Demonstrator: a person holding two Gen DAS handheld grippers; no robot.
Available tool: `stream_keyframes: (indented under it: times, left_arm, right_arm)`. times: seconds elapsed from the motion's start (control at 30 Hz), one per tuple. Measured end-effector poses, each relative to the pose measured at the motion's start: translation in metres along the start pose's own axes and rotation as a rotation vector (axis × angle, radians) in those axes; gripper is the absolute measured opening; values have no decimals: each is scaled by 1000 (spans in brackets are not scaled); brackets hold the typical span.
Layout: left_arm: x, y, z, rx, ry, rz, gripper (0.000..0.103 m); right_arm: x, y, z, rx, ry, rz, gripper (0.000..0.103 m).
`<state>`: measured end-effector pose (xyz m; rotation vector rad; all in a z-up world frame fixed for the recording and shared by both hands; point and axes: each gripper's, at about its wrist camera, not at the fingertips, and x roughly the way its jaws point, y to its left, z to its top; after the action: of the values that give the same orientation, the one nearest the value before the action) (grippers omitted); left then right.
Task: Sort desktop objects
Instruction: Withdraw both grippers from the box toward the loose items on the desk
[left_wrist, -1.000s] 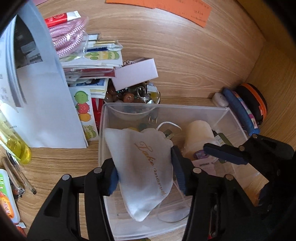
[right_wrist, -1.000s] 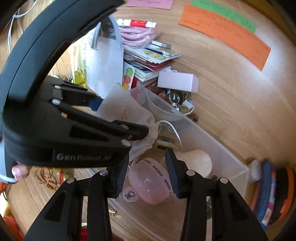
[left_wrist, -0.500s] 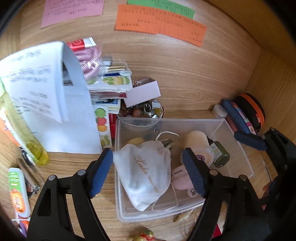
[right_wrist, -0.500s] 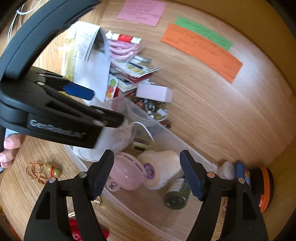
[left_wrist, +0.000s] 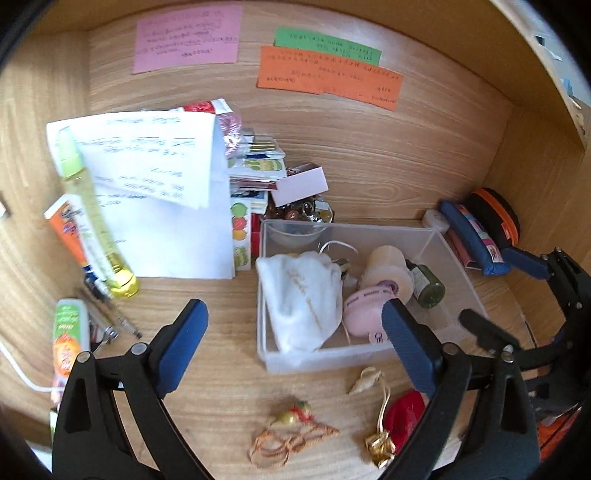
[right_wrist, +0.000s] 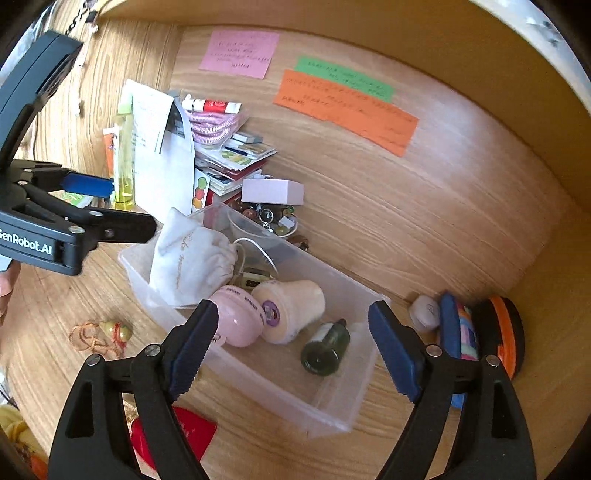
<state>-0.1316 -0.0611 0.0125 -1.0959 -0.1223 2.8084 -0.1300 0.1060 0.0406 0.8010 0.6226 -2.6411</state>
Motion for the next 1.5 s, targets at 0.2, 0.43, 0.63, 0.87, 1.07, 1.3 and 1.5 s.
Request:
stream_keyframes:
  times: [0.2,0.43,0.63,0.87,1.07,1.3,1.5]
  left_arm:
    - [-22,-3,-21,15,-13,32,96]
    - [-43,-8,-47,26,-24,48,99]
    - [-46,-18,-74,51,0,61,99]
    - [-39,-20,-102,59,43,82,99]
    - [-31,-16,-123,24,81,60,99]
    - [-22,-17,-138,25,114,58,99]
    - [-9,-10,-134,28,132,82,99]
  right_arm:
    - [-29,-3,-19,38,-23,-7,81]
    - [-60,-9,-47,106,-34,2,81]
    - [-75,-16,-79,182,-13,36,81]
    - [-74,-15,-132,263,60,72,80]
    - [-67,-1,-172,293,136,113,68]
    - [-60,13,-187,292,180,155,58]
    - [-55,20,-188,281,191,167,47]
